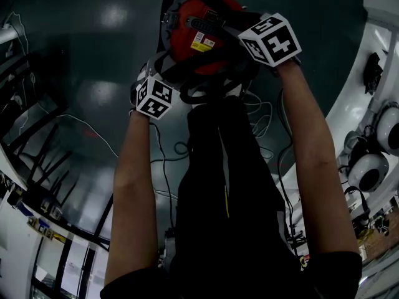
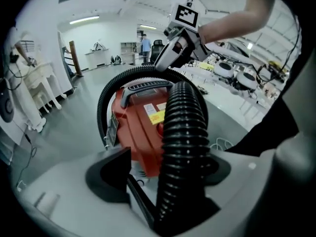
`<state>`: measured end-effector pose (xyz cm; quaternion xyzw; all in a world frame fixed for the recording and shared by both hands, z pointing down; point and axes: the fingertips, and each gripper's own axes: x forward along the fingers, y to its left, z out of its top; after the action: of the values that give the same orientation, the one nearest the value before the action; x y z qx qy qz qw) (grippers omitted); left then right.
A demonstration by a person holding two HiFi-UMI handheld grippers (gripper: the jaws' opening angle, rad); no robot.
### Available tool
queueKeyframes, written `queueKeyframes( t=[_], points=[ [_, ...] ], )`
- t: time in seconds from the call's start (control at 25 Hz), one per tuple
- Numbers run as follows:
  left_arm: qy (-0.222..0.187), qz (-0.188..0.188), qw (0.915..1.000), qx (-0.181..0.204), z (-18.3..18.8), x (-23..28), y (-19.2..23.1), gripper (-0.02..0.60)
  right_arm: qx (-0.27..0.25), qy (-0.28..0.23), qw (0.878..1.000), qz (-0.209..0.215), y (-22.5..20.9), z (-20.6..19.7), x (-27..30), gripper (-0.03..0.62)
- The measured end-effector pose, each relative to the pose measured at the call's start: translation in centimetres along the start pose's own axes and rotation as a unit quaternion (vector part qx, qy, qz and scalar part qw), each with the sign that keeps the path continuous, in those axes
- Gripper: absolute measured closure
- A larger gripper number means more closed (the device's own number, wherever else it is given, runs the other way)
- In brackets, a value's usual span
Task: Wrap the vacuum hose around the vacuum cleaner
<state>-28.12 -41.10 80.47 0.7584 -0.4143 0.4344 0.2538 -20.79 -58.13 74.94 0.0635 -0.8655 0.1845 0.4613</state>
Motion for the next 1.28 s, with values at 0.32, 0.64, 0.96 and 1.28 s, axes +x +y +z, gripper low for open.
queueKeyframes(
  t=[0.32,0.64,0.96,1.28],
  points=[
    [-0.016,-0.006,0.9999,-0.004,-0.2,-1.3,-1.0,0.198,-0.006,-0.004,1.000,-0.005,0.1,-0.1,-0.5,0.379],
    [-0.020,-0.029,0.9994,-0.004,-0.2,-2.2,-3.2,0.187,-0.001,-0.011,1.000,-0.011,0.6,-0.5,-1.4,0.361],
    [-0.034,-0.051,0.9981,-0.011,0.5,-2.7,-4.9,0.185,0.002,-0.020,1.000,-0.020,0.9,-0.8,-2.0,0.355],
    [-0.090,-0.058,0.9931,-0.046,4.6,-2.8,-5.0,0.230,0.008,-0.022,0.999,-0.032,0.9,-0.9,-2.2,0.355]
  ],
)
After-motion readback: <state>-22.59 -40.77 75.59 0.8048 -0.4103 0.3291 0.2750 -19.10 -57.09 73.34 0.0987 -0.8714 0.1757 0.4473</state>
